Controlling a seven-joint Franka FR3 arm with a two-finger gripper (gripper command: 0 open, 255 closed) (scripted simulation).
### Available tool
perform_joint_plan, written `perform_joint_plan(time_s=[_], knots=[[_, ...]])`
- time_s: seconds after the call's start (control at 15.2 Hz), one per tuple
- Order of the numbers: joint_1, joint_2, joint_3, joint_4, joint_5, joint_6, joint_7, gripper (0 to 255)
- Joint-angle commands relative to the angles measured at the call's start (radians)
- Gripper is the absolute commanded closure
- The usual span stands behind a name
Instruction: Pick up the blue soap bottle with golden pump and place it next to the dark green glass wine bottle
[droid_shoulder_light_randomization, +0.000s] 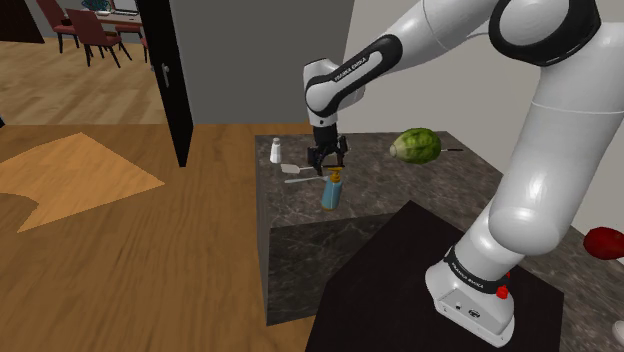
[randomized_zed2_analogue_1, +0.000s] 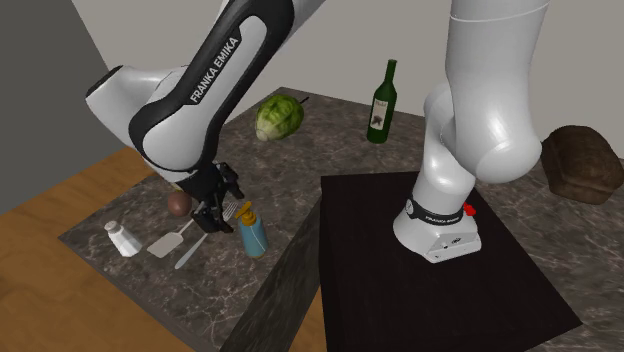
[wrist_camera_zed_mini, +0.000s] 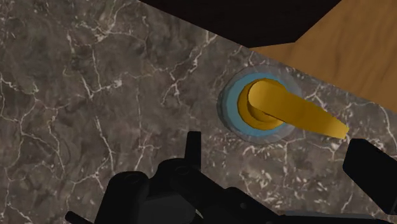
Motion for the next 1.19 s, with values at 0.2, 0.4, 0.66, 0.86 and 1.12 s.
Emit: perform_joint_plan(time_s=[0.2, 0.4, 0.66, 0.86, 1.12], knots=[[-0.001, 0.038, -0.002, -0.027, -0.005, 0.061, 0.003, 0], [-0.001, 0.051, -0.003, -0.048, -0.007, 0.095, 0.004, 0], [-0.001, 0.051, -0.003, -0.048, -0.007, 0.095, 0.004, 0], [-0.001, 0.051, -0.003, -0.048, -0.007, 0.095, 0.004, 0], [-0.001, 0.051, -0.003, -0.048, -0.007, 0.095, 0.004, 255]])
